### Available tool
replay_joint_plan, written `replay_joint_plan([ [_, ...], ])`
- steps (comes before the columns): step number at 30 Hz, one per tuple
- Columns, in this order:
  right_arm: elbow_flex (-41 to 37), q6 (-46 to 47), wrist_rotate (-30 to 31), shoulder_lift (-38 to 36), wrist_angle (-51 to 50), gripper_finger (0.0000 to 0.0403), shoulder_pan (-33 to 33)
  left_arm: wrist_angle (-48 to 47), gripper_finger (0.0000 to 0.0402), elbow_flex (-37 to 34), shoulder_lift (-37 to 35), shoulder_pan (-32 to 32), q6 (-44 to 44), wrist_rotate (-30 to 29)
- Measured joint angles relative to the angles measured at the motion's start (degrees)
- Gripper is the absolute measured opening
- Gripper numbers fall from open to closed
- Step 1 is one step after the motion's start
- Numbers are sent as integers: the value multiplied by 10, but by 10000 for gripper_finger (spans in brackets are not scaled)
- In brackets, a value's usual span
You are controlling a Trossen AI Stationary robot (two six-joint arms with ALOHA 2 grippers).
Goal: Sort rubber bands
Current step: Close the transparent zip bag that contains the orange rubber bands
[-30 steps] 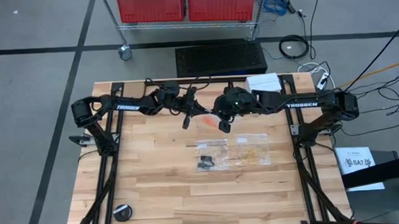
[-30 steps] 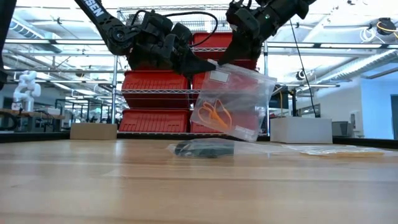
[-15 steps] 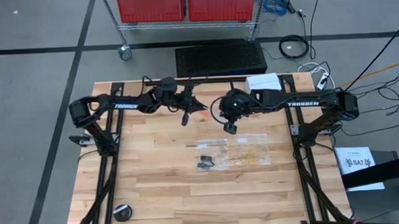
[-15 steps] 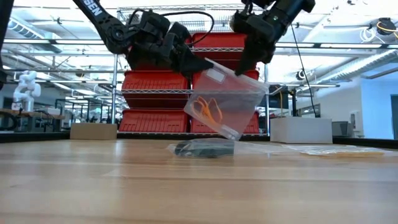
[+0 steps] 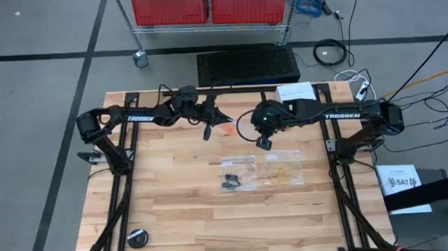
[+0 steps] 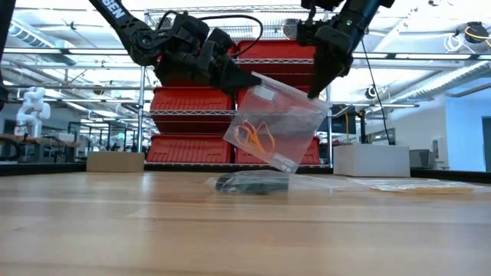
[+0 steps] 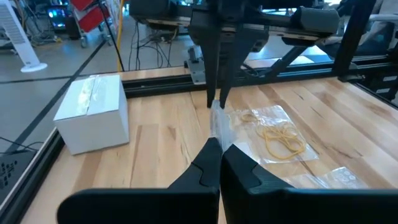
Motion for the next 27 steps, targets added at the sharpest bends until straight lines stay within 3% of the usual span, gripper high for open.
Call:
replay_joint_plan([
  [20, 0, 26, 27, -9, -60, 4, 0, -14, 0, 0, 0, 0, 1, -1],
  [23, 0, 26, 27, -9, -58, 27, 0, -17, 0, 0, 0, 0, 1, -11],
  [27, -2, 26, 27, -9, -51, 82, 0, -50, 0, 0, -5, 3, 20, -67],
])
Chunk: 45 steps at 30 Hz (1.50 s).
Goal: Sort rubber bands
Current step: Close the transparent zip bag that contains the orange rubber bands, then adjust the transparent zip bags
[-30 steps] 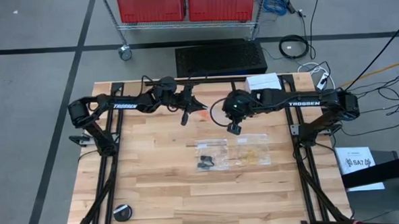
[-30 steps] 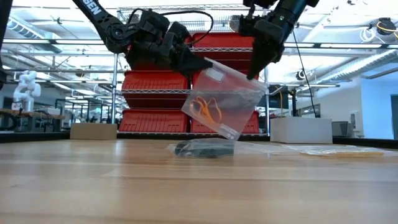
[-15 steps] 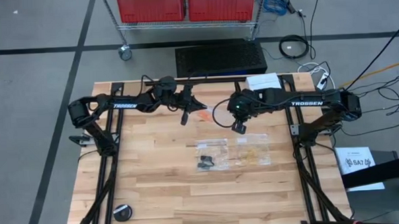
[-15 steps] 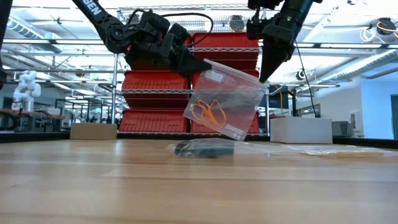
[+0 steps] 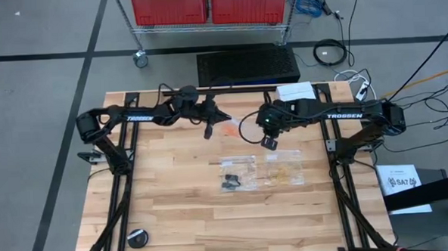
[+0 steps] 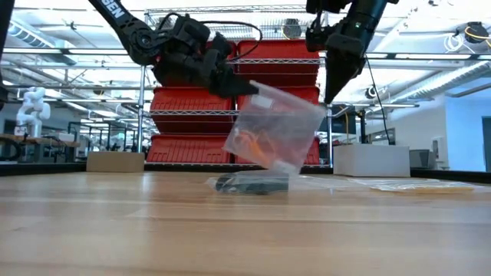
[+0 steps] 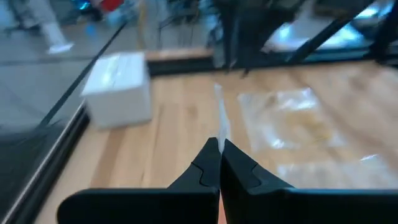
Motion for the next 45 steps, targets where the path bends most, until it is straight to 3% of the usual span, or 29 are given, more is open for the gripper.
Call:
replay_joint_plan([
  [5, 0, -1, 0, -2, 6, 140, 0, -84, 0, 0, -20, 10, 40, -52],
  [10, 1, -7, 0, -3, 7, 159, 0, -186, 0, 0, -27, 15, 85, -128],
  [13, 1, -13, 0, -3, 5, 149, 0, -251, 0, 0, -27, 15, 110, -203],
  [18, 1, -13, 0, -3, 6, 106, 0, -307, 0, -1, -27, 17, 115, -377],
  [20, 1, -13, 0, -3, 6, 83, 0, -326, 5, -1, -27, 20, 99, -407],
  [26, 1, -24, -1, -3, 14, 9, 0, -337, 56, -1, -24, 35, 64, -411],
  [33, 1, -26, -1, -3, 18, 2, 0, -327, 137, -1, -24, 45, 24, -406],
  [35, 1, -26, -1, -3, 18, 2, 0, -315, 144, -1, -24, 45, 17, -361],
  [38, 1, -28, -1, -3, 20, 1, 0, -295, 135, -1, -18, 39, -8, -284],
  [45, 2, -48, 0, -3, 16, 1, -5, -283, 36, -1, 42, 33, -27, -286],
])
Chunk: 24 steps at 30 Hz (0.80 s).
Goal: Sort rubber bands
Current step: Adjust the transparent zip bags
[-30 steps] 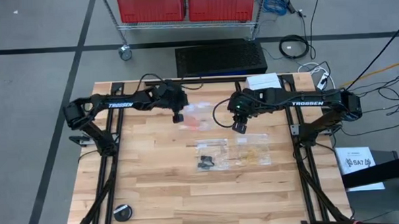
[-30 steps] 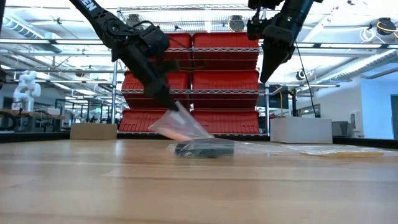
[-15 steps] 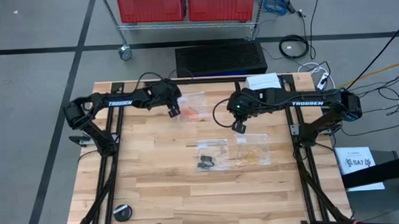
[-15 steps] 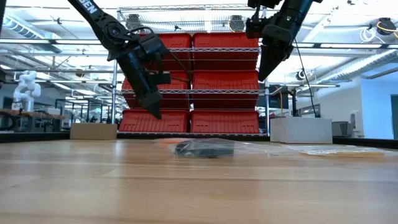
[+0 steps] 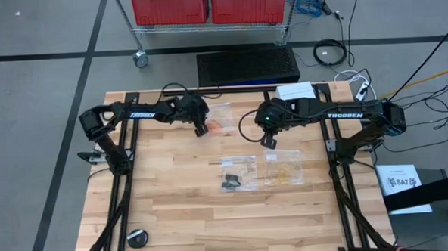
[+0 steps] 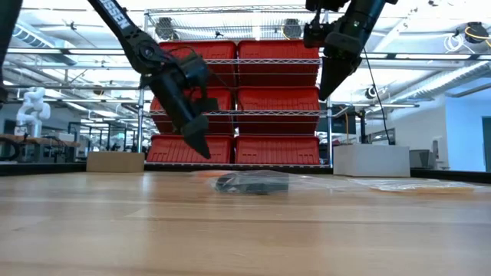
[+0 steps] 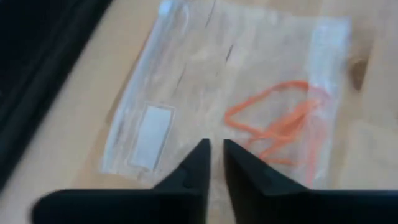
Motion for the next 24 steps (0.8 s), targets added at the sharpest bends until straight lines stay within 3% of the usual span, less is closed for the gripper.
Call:
replay_joint_plan([
  [2, 0, -3, 1, 0, 0, 1, -3, 3, 10, 0, 17, -1, -11, 0],
  [7, 0, -4, 1, 0, -2, 0, -8, -1, 6, 0, 36, -5, -4, -2],
  [14, 0, -3, 4, 0, -37, 0, -8, -78, 3, 1, 27, -28, 37, -12],
  [24, 0, 9, 4, 0, -56, 0, -7, -192, 1, 3, 20, -113, 28, -61],
])
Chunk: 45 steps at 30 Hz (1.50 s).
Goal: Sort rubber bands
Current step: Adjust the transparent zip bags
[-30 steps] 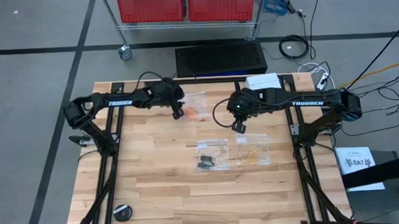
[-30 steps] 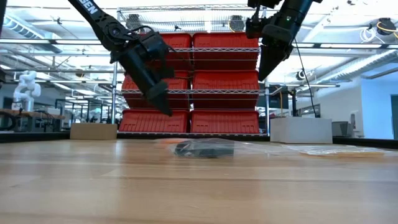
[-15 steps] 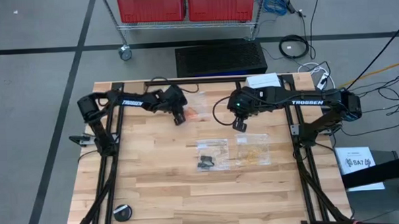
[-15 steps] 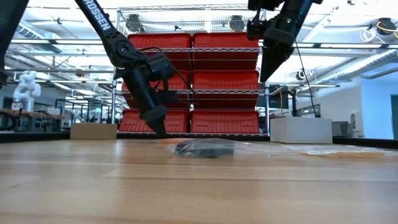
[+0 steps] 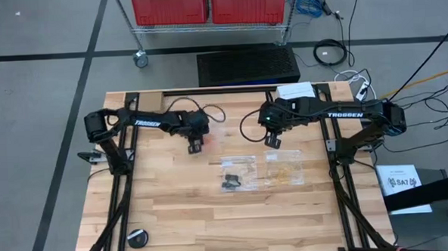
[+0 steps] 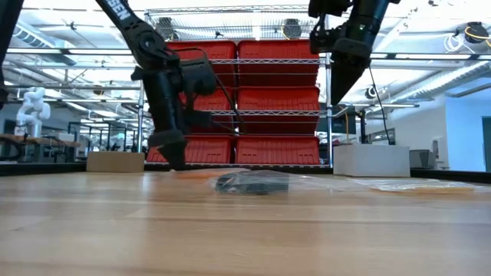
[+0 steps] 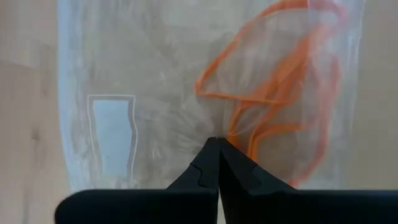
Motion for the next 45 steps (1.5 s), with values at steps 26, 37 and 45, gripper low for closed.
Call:
replay_joint_plan([
  [26, 0, 32, -6, 0, -8, 0, 17, -192, 0, -111, -216, -278, -276, -79],
  [37, -187, 181, -5, 12, 379, 0, 121, -30, 0, -109, -241, -276, -351, -152],
  [45, -274, 269, 40, 86, 599, 0, 185, 5, 0, -109, -130, -264, -374, -169],
])
